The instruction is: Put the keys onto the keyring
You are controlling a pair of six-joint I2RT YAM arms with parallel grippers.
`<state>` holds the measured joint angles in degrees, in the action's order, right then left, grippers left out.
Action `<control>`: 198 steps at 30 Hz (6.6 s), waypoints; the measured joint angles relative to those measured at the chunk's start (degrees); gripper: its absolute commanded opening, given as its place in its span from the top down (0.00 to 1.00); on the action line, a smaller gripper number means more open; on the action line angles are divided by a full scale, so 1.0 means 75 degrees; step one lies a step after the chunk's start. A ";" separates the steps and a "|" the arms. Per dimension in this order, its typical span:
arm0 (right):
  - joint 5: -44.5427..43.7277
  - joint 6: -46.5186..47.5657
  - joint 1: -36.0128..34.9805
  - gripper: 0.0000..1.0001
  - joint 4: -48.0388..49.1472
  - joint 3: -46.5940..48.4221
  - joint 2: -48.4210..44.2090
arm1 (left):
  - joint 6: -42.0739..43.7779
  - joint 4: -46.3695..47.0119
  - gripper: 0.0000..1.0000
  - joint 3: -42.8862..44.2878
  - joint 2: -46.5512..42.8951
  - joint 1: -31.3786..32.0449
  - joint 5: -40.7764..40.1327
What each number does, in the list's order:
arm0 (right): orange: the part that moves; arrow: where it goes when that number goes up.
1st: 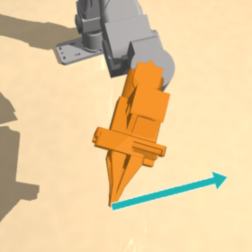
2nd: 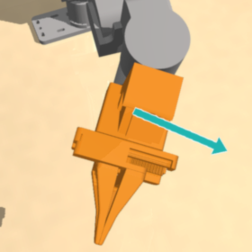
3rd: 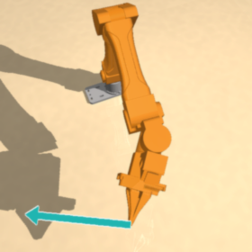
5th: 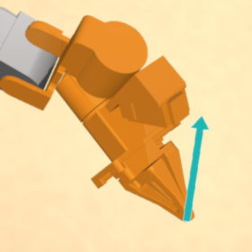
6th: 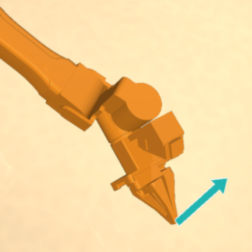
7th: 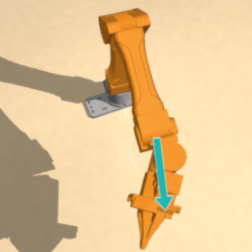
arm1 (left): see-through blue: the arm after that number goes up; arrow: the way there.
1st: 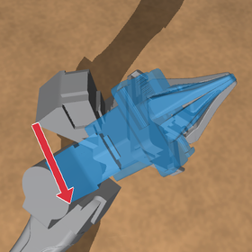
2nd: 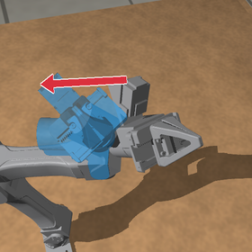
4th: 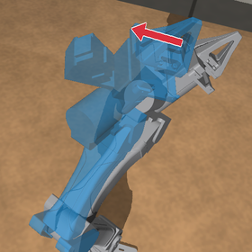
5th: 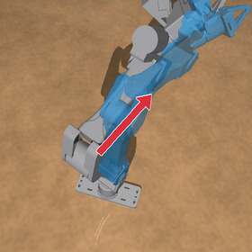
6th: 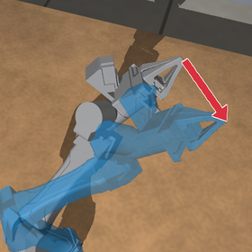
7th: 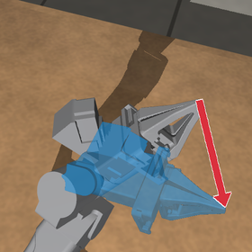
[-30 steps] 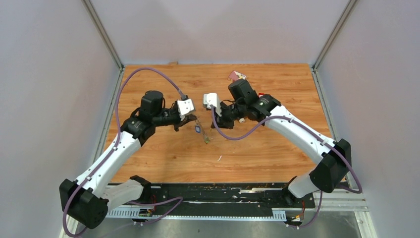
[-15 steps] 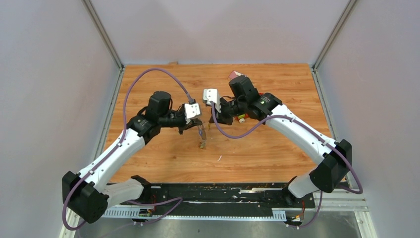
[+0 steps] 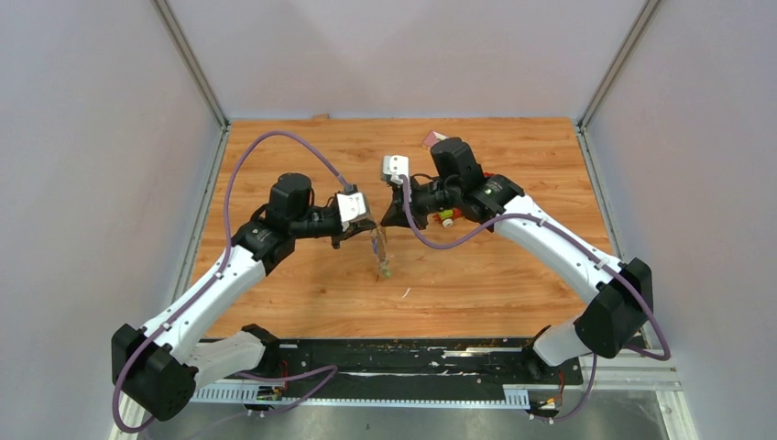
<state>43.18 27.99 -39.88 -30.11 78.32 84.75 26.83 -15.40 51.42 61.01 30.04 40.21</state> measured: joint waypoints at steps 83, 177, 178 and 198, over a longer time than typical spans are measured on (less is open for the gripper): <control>0.0519 -0.1294 0.0178 1.00 0.0277 0.0262 0.0813 | 0.0562 -0.0038 1.00 -0.0358 -0.0289 0.0312 -0.1011; 0.0708 0.1113 0.0321 0.82 0.0277 -0.1466 -0.1358 | -0.1845 0.2579 1.00 -0.0778 0.0280 0.0396 0.1897; 0.0708 0.1116 0.0318 0.85 0.0277 -0.1466 -0.1352 | -0.1859 0.2605 1.00 -0.0793 0.0280 0.0396 0.1894; -0.0125 0.1553 0.0154 1.00 -0.0493 -0.1256 -0.1236 | -0.0685 0.1973 0.62 -0.0799 0.0178 0.0405 0.1574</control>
<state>42.24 39.64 -38.72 -33.80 68.90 75.48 21.69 -0.60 45.43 62.35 33.08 52.01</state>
